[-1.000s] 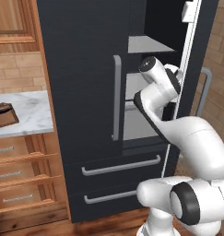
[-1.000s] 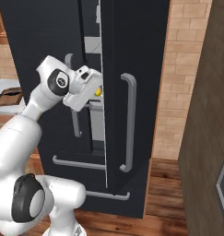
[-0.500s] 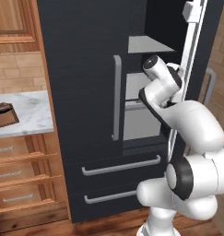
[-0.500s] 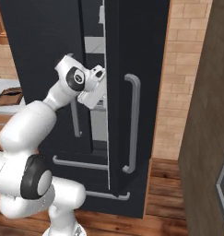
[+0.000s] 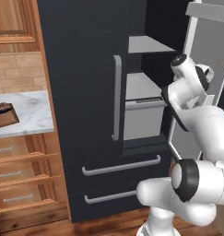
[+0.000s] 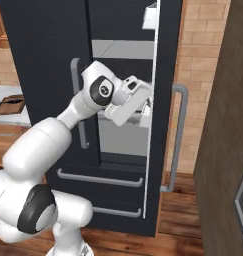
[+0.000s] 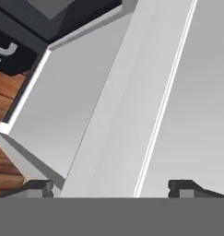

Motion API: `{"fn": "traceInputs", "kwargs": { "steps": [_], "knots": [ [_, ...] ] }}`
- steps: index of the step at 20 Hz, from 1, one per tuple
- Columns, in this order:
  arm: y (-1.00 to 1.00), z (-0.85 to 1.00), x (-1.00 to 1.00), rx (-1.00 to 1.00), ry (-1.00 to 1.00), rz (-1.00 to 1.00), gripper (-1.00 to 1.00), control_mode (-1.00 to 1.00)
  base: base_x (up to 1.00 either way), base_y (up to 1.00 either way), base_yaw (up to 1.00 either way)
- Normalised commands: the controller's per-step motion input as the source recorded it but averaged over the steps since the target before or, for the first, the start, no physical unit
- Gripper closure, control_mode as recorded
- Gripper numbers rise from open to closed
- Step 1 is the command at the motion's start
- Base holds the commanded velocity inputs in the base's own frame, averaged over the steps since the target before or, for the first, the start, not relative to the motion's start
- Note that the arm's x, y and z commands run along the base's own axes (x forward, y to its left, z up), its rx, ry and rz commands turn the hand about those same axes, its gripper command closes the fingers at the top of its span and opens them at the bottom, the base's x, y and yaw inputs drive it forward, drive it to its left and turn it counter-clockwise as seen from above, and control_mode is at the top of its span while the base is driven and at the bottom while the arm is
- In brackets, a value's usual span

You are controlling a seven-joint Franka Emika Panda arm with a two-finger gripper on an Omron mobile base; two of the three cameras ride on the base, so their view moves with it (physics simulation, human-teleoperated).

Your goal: Retrieve a lemon from the fridge and place it on the cutting board with the fish.

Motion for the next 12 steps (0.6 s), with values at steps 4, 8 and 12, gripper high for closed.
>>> {"fn": "traceInputs", "kwargs": {
  "steps": [4,8,12],
  "knots": [
    [-0.61,0.00,-0.26,-0.02,0.01,-0.06,-1.00,-1.00,0.00,0.00,0.00],
    [0.41,0.10,0.26,-0.08,0.03,-0.10,-1.00,-1.00,0.00,0.00,0.00],
    [0.91,0.02,0.31,-0.09,0.08,-0.22,-1.00,-1.00,0.00,0.00,0.00]
  ]
}}
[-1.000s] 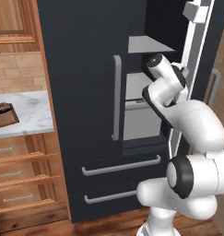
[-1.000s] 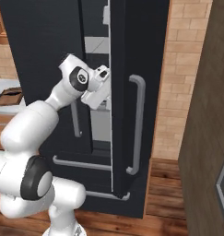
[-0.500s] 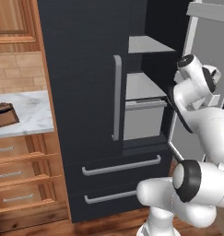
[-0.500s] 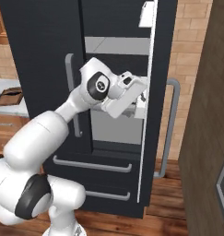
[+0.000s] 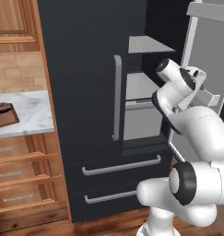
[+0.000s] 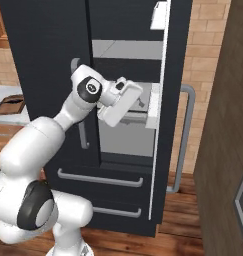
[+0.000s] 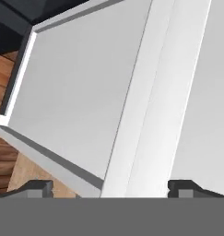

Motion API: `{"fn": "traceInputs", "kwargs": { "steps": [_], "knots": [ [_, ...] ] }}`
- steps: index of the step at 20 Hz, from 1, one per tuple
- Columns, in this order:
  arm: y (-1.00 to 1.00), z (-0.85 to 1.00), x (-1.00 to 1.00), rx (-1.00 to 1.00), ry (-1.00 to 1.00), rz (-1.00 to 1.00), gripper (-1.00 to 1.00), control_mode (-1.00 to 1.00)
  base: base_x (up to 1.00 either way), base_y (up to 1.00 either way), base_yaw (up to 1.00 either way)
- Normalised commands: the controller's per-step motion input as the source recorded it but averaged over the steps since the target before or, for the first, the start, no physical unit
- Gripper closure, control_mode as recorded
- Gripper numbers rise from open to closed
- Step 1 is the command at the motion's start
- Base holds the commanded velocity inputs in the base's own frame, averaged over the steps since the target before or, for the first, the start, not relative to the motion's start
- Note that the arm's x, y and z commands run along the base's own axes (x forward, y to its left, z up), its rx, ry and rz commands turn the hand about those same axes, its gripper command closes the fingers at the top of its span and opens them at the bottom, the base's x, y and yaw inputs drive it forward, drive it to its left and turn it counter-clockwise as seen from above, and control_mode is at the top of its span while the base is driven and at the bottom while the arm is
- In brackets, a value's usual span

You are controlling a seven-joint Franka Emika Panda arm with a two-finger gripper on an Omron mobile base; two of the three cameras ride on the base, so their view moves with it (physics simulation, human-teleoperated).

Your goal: Retrieve a lemon from the fridge and place it on the cutting board with the fish.

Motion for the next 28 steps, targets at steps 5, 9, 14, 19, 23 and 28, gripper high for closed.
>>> {"fn": "traceInputs", "kwargs": {
  "steps": [5,9,14,19,23,28],
  "knots": [
    [0.98,0.00,0.29,0.15,-0.02,-0.42,-1.00,-1.00,0.00,0.00,0.00],
    [0.75,0.00,0.08,0.53,-0.17,-0.38,-1.00,-1.00,0.00,0.00,0.00],
    [0.75,0.03,0.00,0.68,-0.38,-0.27,-1.00,-1.00,0.00,0.00,0.00],
    [0.98,0.09,-0.35,0.31,-0.49,-0.05,-1.00,-1.00,0.00,0.00,0.00],
    [0.67,0.34,-0.19,0.01,-0.58,0.12,-1.00,-1.00,0.00,0.00,0.00],
    [0.07,0.42,0.05,0.00,-0.55,0.36,-1.00,-1.00,0.00,0.00,0.00]
  ]
}}
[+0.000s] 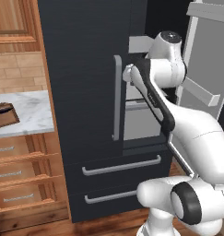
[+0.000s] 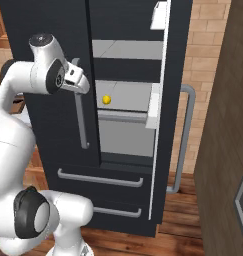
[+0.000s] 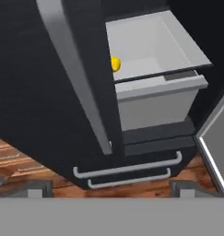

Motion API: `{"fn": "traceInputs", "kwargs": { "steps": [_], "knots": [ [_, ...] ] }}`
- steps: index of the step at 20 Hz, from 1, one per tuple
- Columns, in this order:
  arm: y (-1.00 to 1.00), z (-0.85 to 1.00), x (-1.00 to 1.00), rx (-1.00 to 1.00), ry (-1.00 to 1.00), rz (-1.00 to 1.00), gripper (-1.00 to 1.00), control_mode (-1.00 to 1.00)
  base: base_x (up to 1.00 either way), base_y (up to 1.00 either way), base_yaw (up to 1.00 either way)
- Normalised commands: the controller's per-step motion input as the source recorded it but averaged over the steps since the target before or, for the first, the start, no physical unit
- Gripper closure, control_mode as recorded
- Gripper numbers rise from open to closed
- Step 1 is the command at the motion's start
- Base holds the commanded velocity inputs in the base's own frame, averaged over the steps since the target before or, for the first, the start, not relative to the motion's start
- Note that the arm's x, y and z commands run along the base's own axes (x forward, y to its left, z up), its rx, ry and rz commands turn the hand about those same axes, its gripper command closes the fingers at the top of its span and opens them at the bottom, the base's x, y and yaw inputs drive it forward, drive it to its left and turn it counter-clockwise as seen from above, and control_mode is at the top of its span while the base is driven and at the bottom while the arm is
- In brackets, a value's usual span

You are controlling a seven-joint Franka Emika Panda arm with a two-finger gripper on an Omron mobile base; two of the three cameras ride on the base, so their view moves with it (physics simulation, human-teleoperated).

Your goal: Retrieve a lemon from the fridge and place it on the cutting board with the fish.

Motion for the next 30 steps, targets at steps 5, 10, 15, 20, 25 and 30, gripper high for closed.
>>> {"fn": "traceInputs", "kwargs": {
  "steps": [5,10,15,20,25,30],
  "knots": [
    [0.01,0.26,0.22,0.03,-0.26,0.37,-1.00,-1.00,0.00,0.00,0.00],
    [0.30,0.04,0.34,-0.05,-0.03,-0.02,-1.00,-1.00,0.00,0.00,0.00],
    [0.32,0.01,0.50,-0.10,0.12,-0.24,-1.00,-1.00,0.00,0.00,0.00],
    [0.00,-0.03,0.32,0.00,0.02,-0.09,-1.00,-1.00,0.00,0.00,0.00],
    [0.00,0.00,0.50,0.00,0.00,0.03,-1.00,-1.00,0.00,0.00,0.00],
    [0.00,0.00,0.55,0.00,0.00,0.09,-1.00,-1.00,0.00,0.00,0.00]
  ]
}}
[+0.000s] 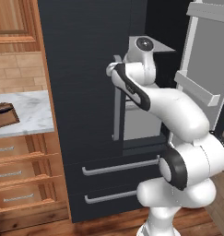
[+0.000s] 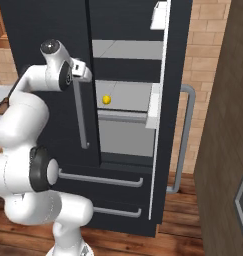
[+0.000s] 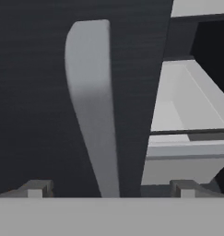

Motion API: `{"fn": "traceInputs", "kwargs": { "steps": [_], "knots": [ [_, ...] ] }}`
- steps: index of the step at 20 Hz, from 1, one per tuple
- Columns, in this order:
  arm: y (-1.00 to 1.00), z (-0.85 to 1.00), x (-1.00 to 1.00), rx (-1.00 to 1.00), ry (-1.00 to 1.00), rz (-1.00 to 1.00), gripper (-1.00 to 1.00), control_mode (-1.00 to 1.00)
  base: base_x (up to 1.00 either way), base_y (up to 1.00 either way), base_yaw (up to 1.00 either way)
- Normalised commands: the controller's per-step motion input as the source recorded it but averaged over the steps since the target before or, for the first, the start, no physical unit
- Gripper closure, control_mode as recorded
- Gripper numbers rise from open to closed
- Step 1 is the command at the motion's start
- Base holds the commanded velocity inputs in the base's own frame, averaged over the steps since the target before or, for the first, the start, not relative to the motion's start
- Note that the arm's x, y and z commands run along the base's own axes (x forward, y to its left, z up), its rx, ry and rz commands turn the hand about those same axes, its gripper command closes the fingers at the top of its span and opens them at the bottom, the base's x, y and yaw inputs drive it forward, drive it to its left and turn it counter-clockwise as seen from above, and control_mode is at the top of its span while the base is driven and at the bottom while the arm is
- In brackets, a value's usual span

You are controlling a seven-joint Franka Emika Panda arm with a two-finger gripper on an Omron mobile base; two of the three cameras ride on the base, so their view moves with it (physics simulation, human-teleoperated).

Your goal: Retrieve a lemon from the fridge and place it on the cutting board with the fish.

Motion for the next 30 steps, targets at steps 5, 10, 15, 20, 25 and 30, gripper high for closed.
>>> {"fn": "traceInputs", "kwargs": {
  "steps": [5,10,15,20,25,30],
  "knots": [
    [0.01,-0.01,0.76,-0.06,0.04,0.00,-1.00,-1.00,0.00,0.00,0.00],
    [0.16,-0.08,0.62,-0.12,0.00,-0.05,-1.00,-1.00,0.00,0.00,0.00],
    [0.16,-0.05,0.38,-0.02,-0.03,-0.01,-1.00,-1.00,0.00,0.00,0.00],
    [0.15,-0.15,0.19,0.01,-0.20,0.00,-1.00,-1.00,0.00,0.00,0.00],
    [0.18,-0.04,0.00,0.00,-0.25,0.00,-1.00,-1.00,0.00,0.00,0.00],
    [0.01,0.00,0.06,0.00,-0.13,0.01,-1.00,-1.00,0.00,0.00,0.00]
  ]
}}
